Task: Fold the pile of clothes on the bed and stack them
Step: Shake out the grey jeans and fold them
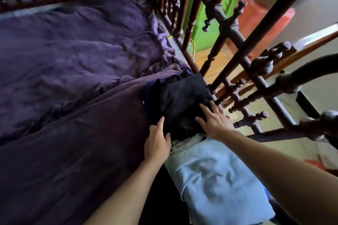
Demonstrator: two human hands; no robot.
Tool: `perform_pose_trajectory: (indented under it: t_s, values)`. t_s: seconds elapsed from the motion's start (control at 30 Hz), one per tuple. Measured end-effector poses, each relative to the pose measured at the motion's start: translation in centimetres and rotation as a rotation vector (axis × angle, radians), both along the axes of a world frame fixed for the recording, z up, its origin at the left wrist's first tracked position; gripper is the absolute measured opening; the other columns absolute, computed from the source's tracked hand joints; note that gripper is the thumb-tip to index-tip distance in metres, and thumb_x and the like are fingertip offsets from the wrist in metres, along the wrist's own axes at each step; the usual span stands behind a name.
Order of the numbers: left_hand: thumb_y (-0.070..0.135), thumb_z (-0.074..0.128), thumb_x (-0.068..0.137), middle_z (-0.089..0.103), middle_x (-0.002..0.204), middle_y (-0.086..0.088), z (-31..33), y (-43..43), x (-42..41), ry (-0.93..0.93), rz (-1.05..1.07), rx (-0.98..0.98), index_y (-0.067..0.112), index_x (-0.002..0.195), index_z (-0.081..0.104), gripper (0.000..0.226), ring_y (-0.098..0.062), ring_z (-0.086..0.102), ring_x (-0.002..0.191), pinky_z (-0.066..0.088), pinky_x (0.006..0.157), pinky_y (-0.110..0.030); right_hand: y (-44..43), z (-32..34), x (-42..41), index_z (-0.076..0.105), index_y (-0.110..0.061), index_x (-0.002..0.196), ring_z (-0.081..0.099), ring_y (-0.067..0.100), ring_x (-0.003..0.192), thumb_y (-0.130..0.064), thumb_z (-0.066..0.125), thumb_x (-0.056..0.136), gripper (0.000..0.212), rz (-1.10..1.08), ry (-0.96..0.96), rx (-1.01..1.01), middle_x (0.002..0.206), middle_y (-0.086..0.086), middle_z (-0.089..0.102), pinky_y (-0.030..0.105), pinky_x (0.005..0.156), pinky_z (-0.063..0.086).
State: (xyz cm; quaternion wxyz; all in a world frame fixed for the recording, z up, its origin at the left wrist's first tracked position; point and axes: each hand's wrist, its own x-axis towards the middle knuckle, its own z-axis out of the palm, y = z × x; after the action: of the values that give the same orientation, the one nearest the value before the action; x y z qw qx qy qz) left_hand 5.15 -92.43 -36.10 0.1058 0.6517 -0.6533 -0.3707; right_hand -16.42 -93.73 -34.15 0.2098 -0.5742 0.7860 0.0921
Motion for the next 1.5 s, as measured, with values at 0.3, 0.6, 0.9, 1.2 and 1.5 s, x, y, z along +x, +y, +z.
perform_pose_trajectory:
  t_s: [0.3, 0.6, 0.9, 1.2, 1.5]
  values:
    - [0.03, 0.056, 0.092, 0.064, 0.074, 0.013, 6.8, 12.1, 8.8, -0.046, 0.107, 0.069, 0.027, 0.109, 0.064, 0.02, -0.001, 0.059, 0.068, 0.039, 0.059, -0.017, 9.3, 7.6, 5.9, 0.056, -0.022, 0.125, 0.053, 0.025, 0.114, -0.04, 0.05, 0.094, 0.036, 0.174, -0.115, -0.198, 0.126, 0.002, 0.054, 0.035, 0.087, 0.045]
    - [0.027, 0.058, 0.09, 0.072, 0.096, 0.004, 15.3, 29.7, 24.3, -0.201, 0.507, -0.055, 0.024, 0.099, 0.068, 0.014, -0.017, 0.065, 0.094, 0.048, 0.075, -0.029, 17.6, 13.0, 20.1, 0.064, -0.03, 0.108, 0.063, 0.027, 0.104, -0.039, 0.051, 0.089, 0.025, 0.579, -0.242, -0.137, 0.109, 0.001, 0.069, 0.033, 0.079, 0.048]
    - [0.025, 0.058, 0.09, 0.073, 0.096, 0.001, 23.4, 44.9, 40.1, -0.287, 0.874, -0.189, 0.021, 0.101, 0.069, 0.016, -0.016, 0.067, 0.092, 0.051, 0.08, -0.031, 24.5, 21.6, 41.6, 0.059, -0.03, 0.103, 0.063, 0.03, 0.098, -0.039, 0.05, 0.093, 0.017, 1.043, -0.398, -0.205, 0.103, -0.001, 0.068, 0.034, 0.073, 0.047]
    - [0.024, 0.056, 0.09, 0.071, 0.097, 0.001, 27.3, 56.5, 58.2, -0.291, 1.054, -0.249, 0.019, 0.099, 0.068, 0.015, -0.016, 0.066, 0.092, 0.051, 0.083, -0.032, 31.7, 25.2, 63.1, 0.046, -0.033, 0.134, 0.062, 0.023, 0.104, -0.042, 0.05, 0.093, 0.043, 1.242, -0.389, -0.297, 0.112, -0.002, 0.067, 0.032, 0.079, 0.048]
    - [0.027, 0.059, 0.089, 0.071, 0.098, 0.002, 30.2, 61.2, 73.9, -0.308, 1.103, -0.245, 0.024, 0.101, 0.068, 0.016, -0.016, 0.066, 0.092, 0.052, 0.084, -0.032, 36.3, 25.9, 79.9, 0.049, -0.037, 0.131, 0.064, 0.017, 0.102, -0.043, 0.053, 0.089, 0.043, 1.254, -0.462, -0.237, 0.108, -0.01, 0.069, 0.031, 0.078, 0.049]
